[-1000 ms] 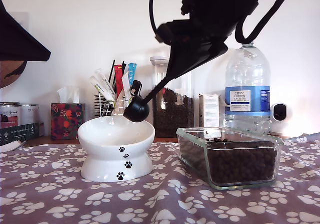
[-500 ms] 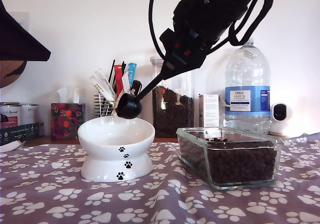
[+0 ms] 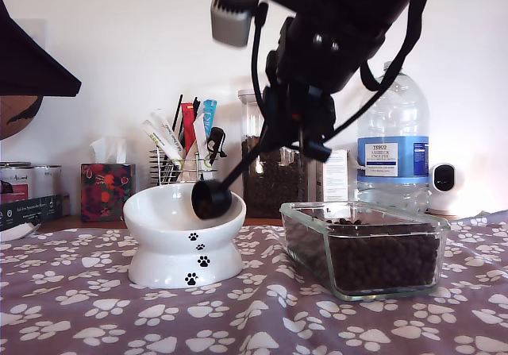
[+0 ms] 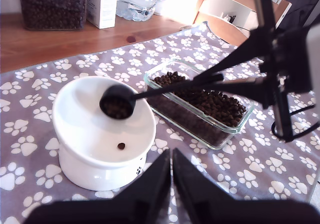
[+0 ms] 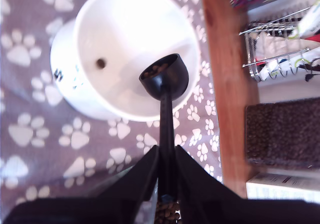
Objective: Measure one spoon of cat food and pour it into the food bowl
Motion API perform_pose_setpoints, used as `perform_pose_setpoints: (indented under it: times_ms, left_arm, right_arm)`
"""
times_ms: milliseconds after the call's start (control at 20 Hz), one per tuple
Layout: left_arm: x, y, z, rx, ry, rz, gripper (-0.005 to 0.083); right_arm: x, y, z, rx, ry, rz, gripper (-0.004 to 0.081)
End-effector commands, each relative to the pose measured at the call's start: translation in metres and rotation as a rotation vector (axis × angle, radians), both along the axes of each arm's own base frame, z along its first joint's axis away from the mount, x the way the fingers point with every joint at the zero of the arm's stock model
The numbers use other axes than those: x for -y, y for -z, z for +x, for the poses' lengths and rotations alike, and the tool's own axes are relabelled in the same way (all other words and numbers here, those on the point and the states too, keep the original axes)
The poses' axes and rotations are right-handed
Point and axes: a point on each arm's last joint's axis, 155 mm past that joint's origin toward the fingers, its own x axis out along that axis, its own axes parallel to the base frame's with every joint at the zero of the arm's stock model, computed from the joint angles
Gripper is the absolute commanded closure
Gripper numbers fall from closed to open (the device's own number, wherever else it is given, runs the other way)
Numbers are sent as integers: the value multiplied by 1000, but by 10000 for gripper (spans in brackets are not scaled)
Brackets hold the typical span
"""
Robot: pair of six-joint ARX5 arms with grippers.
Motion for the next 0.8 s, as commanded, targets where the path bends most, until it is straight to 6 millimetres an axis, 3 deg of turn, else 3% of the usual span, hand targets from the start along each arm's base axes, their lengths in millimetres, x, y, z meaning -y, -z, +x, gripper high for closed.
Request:
perform_pose_setpoints:
  times_ms: [0, 350, 750]
  left_arm:
    - [2, -2, -1, 8, 10, -5, 793]
    - [5, -2, -5, 3, 32, -15, 793]
    - [11, -4, -12, -14, 81, -40, 793]
  right_arm:
    - [-5, -6, 2, 50, -26, -31, 783]
    - [-12, -17, 4, 215, -159, -220, 783]
    - [-6, -5, 9, 354, -313, -561, 783]
